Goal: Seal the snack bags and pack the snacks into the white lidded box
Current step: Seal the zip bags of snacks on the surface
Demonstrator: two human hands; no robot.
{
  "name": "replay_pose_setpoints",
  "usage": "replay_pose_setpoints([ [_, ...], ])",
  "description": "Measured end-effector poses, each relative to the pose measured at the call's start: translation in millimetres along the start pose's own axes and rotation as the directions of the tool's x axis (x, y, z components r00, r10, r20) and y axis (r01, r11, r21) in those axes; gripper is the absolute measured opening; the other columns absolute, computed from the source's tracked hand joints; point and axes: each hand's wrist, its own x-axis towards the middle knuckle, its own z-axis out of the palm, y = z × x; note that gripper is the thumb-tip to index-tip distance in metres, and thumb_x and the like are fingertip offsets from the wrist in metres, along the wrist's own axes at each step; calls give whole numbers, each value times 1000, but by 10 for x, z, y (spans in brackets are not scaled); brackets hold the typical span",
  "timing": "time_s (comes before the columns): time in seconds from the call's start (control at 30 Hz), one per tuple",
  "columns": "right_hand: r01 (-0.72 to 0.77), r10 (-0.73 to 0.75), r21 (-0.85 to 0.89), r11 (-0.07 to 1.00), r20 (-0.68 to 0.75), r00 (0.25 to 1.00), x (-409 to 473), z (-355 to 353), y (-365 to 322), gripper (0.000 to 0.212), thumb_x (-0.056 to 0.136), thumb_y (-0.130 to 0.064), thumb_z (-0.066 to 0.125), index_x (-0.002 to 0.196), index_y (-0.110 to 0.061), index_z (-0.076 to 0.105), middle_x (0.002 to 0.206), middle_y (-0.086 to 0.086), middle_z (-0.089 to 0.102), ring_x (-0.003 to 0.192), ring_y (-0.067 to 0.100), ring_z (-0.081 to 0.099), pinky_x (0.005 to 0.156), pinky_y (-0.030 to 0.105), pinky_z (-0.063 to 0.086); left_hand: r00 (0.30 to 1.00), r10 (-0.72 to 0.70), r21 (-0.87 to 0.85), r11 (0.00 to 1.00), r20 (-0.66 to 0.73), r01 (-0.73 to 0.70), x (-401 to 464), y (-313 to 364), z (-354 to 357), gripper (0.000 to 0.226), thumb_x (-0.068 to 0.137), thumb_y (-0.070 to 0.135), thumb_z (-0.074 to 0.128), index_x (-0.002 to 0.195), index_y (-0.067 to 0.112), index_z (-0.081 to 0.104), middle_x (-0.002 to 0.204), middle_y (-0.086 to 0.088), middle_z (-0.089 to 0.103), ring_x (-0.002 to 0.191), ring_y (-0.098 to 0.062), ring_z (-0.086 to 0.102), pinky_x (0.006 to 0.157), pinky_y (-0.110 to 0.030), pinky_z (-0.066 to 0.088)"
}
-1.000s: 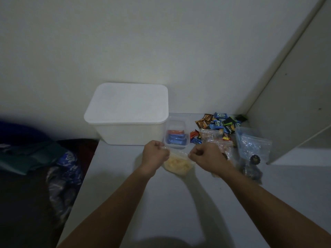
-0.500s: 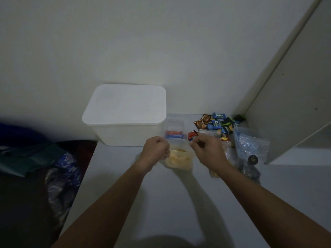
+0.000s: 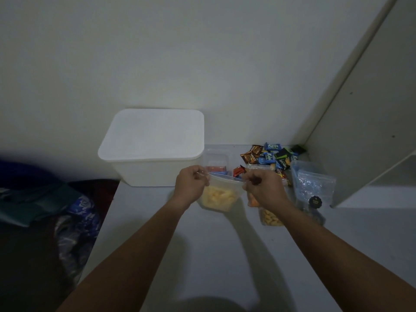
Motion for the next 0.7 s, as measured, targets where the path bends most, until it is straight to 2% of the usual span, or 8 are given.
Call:
replay_pose_setpoints([
  [0.1, 15, -15, -31, 999, -3, 1000, 25, -14, 12, 15, 82, 0, 69, 91, -12, 73, 87, 0, 68, 79, 11, 63, 63, 10, 44, 993, 102, 189, 978, -61, -88, 13, -25, 27, 13, 82, 17, 71, 94, 12, 74, 83, -3, 63, 75, -14, 55, 69, -22, 41],
  [0.17, 21, -21, -50, 999, 3, 1000, 43, -24, 3, 16, 83, 1, 66, 84, -15, 71, 86, 1, 68, 80, 12, 62, 64, 10, 42, 987, 139, 251, 961, -78, -116, 21, -26, 53, 15, 82, 18, 72, 96, 12, 74, 91, -2, 58, 81, -13, 52, 72, -22, 38],
  [0.33, 54, -55, -78, 996, -4, 998, 75, -42, 13, 19, 86, 0, 62, 81, -18, 65, 78, -11, 59, 73, -1, 52, 63, 12, 41, 974, 214, 212, 958, -69, -196, 31, -3, 112, 14, 78, 10, 74, 92, 9, 75, 93, -9, 70, 76, -16, 56, 70, -22, 43],
  [0.47, 80, -82, -103, 991, -8, 997, 99, -38, 27, 12, 87, -6, 64, 91, -16, 67, 76, -17, 54, 72, -1, 51, 64, 16, 44, 969, 233, 219, 953, -85, -210, 45, 17, 128, 11, 77, 9, 76, 88, 7, 75, 88, -9, 71, 76, -15, 59, 73, -26, 49],
  [0.57, 91, -91, -124, 988, 2, 996, 114, -30, 32, 14, 86, -3, 62, 84, -17, 66, 74, -14, 56, 71, 2, 51, 66, 23, 47, 968, 236, 231, 950, -82, -212, 49, 46, 130, 10, 76, 8, 76, 85, 5, 74, 86, -9, 70, 78, -17, 61, 76, -30, 52],
  [0.7, 74, -76, -163, 984, -10, 997, 134, -3, 42, 24, 84, 2, 59, 75, -20, 62, 69, -16, 54, 68, -1, 50, 58, 14, 39, 977, 205, 198, 962, -60, -189, 58, 68, 139, 6, 76, 3, 75, 80, 3, 71, 81, -6, 66, 76, -15, 60, 74, -26, 51],
])
